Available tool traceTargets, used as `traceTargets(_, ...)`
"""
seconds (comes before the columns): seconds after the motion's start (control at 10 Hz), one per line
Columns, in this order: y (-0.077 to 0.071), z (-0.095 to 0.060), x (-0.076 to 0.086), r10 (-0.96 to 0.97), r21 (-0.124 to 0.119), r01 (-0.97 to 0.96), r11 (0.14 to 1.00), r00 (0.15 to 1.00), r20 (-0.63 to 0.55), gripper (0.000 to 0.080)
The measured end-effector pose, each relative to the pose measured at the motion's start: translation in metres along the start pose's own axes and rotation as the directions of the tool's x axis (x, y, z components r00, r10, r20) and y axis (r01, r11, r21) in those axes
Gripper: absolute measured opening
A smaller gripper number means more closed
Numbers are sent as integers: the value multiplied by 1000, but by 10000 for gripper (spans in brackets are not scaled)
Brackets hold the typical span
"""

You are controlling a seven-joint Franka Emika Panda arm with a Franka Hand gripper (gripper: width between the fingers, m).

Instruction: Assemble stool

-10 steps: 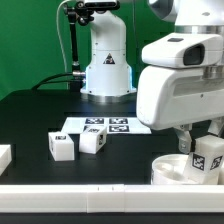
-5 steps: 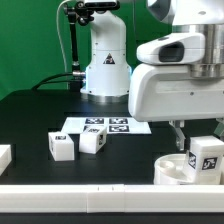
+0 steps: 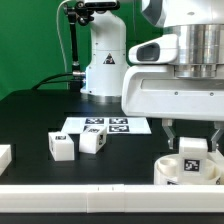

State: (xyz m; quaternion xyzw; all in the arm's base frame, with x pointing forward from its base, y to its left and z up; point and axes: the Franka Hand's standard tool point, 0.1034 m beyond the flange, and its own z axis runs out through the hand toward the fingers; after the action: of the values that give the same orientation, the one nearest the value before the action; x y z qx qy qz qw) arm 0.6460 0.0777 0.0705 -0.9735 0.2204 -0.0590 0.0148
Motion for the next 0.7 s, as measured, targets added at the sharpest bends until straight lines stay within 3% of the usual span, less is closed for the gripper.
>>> traceTargets(0.1, 4, 0, 1, 115, -2, -115, 993, 993, 4, 341)
traceTargets(0.3, 5, 0, 2, 158, -5, -158, 987, 987, 1, 341)
traceTargets(0.4, 6, -2, 3, 136, -3, -136, 991, 991, 1, 433)
traceTargets(0.5, 11, -9, 3, 102, 6, -102, 995, 995, 3, 433)
traceTargets(0.6, 24, -21, 2, 73, 18, -73, 997, 997, 8, 602)
traceTargets(0.7, 41, -31, 0, 41, 22, -41, 999, 999, 9, 640)
